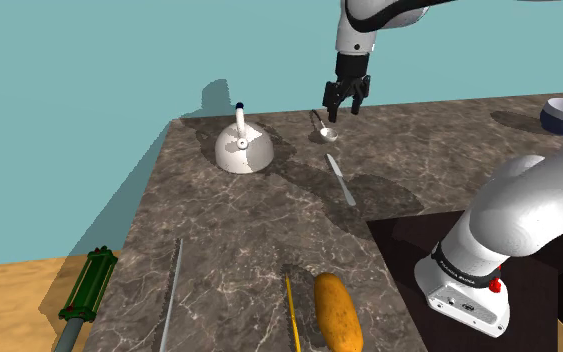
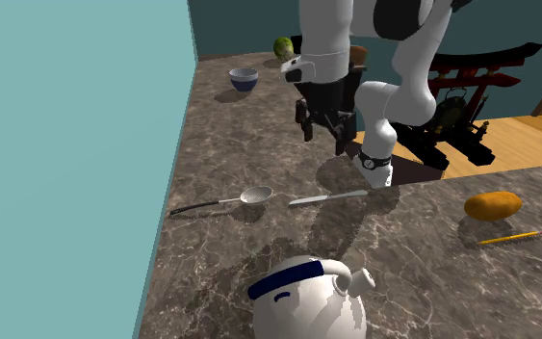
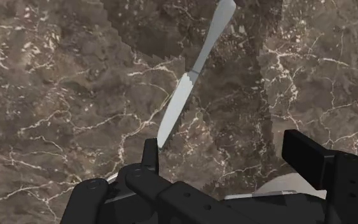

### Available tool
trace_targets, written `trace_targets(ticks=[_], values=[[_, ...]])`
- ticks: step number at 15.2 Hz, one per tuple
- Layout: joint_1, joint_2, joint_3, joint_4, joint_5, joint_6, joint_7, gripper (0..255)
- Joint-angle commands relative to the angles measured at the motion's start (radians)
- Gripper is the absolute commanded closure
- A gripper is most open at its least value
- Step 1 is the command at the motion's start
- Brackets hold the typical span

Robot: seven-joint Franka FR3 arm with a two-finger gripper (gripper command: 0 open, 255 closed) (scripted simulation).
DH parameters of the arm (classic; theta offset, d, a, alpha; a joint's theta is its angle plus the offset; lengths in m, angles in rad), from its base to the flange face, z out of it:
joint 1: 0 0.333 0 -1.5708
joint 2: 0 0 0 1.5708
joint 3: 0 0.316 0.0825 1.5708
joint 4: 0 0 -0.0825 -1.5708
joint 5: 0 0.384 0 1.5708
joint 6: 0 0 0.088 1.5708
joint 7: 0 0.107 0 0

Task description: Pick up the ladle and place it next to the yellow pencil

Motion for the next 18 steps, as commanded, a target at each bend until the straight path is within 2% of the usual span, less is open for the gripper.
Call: trace_targets(ticks=[1,9,18], values=[[-0.013,0.057,-0.009,0.021,0.004,0.047,0.022,0],[-0.065,0.306,-0.060,0.147,0.031,0.204,0.085,0],[-0.127,0.583,-0.119,0.345,0.101,0.315,0.135,0]])
